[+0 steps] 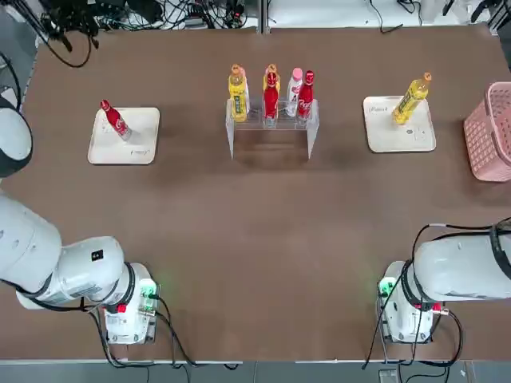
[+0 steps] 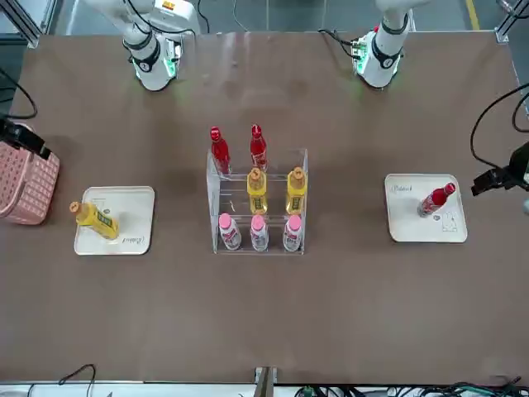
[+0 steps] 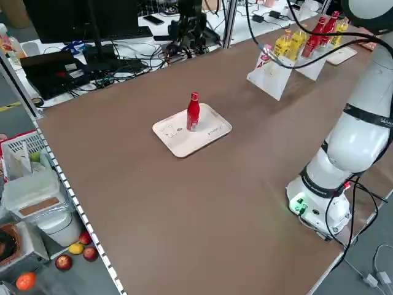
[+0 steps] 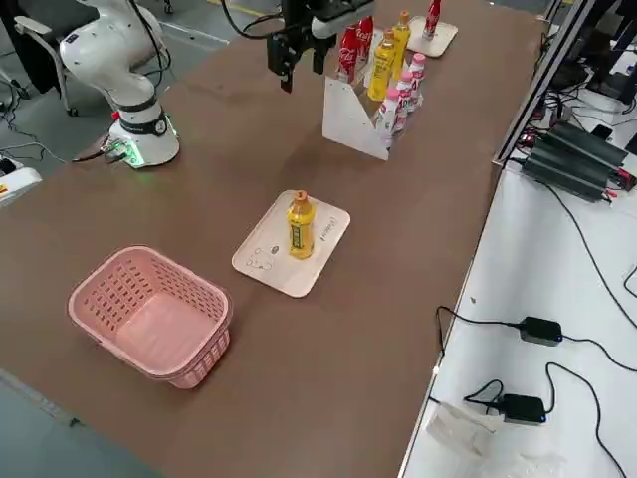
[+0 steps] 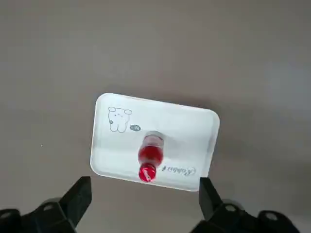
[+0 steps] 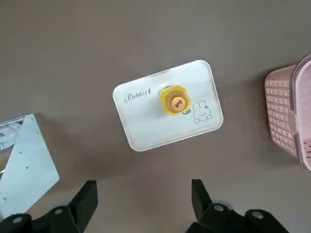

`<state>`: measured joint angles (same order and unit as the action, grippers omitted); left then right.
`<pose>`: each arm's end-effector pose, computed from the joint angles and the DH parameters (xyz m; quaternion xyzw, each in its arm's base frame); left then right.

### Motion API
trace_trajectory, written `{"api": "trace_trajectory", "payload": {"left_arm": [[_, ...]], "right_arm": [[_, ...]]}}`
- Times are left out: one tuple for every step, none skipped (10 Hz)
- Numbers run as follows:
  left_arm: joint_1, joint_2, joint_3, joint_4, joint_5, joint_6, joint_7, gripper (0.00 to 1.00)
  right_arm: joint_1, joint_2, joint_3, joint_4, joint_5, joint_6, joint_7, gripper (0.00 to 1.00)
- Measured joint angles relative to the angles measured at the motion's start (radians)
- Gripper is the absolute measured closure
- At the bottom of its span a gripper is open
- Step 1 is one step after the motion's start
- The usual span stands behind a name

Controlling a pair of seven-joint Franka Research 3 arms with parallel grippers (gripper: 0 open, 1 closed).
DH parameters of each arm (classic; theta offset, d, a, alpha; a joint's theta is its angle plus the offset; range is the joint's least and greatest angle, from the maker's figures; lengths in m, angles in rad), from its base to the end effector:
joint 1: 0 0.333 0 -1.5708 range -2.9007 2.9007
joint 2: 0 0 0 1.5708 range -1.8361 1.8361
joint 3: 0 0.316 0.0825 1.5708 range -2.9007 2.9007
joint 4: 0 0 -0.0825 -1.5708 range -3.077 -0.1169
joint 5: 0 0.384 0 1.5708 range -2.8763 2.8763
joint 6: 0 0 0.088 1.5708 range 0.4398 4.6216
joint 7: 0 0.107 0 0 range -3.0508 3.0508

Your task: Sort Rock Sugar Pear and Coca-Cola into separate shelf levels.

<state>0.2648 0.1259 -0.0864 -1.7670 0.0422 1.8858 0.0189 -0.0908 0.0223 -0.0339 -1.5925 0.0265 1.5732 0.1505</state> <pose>0.5886 0.1114 0.4855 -0.9972 -0.0734 0.0047 0.0142 0.5563 -0.0667 0.6021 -0.9902 0.1374 0.0210 0.0126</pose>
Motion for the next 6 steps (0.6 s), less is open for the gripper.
{"api": "trace_trajectory", "payload": {"left_arm": [[0.009,0.008,0.000,-0.034,0.000,0.032,0.001,0.01],[0.009,0.015,-0.002,-0.063,0.000,0.054,0.001,0.01],[0.007,0.015,-0.004,-0.098,0.000,0.078,0.001,0.01],[0.007,0.013,-0.005,-0.129,0.000,0.097,0.001,0.01],[0.007,0.010,-0.004,-0.157,0.000,0.105,0.001,0.02],[0.007,0.007,-0.004,-0.184,0.000,0.115,0.000,0.03]], "right_arm": [[-0.036,0.027,0.025,-0.027,0.000,0.046,-0.040,0.15],[-0.091,0.072,0.065,-0.042,-0.003,0.091,-0.098,0.15],[-0.151,0.122,0.111,-0.056,-0.010,0.154,-0.162,0.15],[-0.193,0.162,0.143,-0.083,-0.025,0.228,-0.219,0.15],[-0.221,0.190,0.163,-0.113,-0.036,0.293,-0.274,0.15],[-0.240,0.206,0.175,-0.136,-0.040,0.331,-0.311,0.15]]}}
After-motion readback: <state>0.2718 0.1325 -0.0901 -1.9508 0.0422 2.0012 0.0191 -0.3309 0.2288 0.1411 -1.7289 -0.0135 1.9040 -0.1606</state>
